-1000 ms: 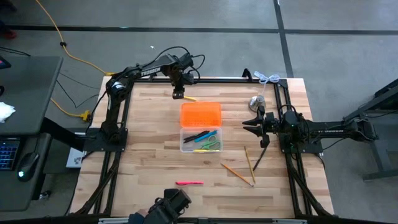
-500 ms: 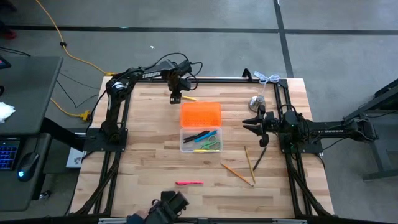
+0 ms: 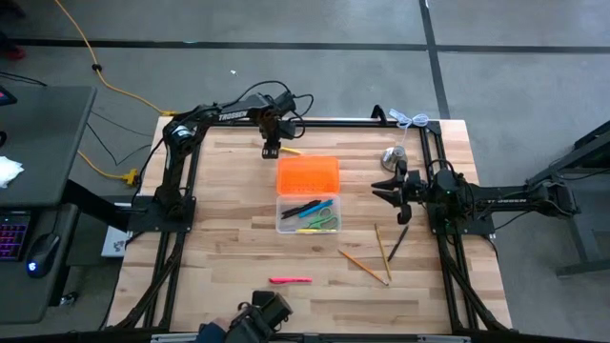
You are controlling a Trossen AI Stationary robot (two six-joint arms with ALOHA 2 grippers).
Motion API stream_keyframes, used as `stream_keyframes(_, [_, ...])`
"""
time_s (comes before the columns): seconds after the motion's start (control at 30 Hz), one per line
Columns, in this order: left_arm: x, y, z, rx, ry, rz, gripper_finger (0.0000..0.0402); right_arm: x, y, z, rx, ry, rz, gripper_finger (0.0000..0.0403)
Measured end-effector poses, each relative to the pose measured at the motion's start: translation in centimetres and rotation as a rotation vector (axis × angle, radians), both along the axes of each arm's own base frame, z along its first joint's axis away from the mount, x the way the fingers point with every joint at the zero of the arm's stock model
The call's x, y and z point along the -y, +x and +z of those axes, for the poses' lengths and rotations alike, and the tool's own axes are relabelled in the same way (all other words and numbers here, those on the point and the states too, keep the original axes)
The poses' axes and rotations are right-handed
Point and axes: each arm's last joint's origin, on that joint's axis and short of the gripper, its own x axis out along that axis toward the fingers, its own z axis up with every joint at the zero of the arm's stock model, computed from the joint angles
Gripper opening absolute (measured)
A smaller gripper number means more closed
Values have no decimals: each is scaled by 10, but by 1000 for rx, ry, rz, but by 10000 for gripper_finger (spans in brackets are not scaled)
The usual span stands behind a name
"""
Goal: Pick & place school supplies into a supply box
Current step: Put the yellow pen into the orange supply box
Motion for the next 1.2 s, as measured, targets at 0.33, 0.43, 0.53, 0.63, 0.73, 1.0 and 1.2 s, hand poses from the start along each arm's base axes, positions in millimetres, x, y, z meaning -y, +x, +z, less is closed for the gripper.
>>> stream_keyframes(0.33, [-3, 2, 0, 22, 22, -7, 179, 1, 0, 0, 0, 1, -34, 78])
stream_keyframes(0.43, [-3, 2, -6, 9, -2, -8, 174, 1, 0, 0, 0, 2, -33, 78])
stream_keyframes(0.53, [-1, 5, -17, -28, -16, -14, 158, 1, 0, 0, 0, 2, -33, 78])
stream_keyframes(0.63, [-2, 6, -23, -34, -21, -15, 140, 1, 0, 0, 2, 2, -33, 78])
stream_keyframes(0.73, [-3, 6, -24, -32, -17, -8, 126, 1, 0, 1, 14, 2, -33, 78])
stream_keyframes(1.0, [-4, 6, -24, -30, -13, -8, 115, 1, 0, 2, 23, 1, -33, 78])
stream_keyframes(1.2, [-4, 7, -25, -30, -12, -9, 115, 1, 0, 2, 24, 1, -33, 78])
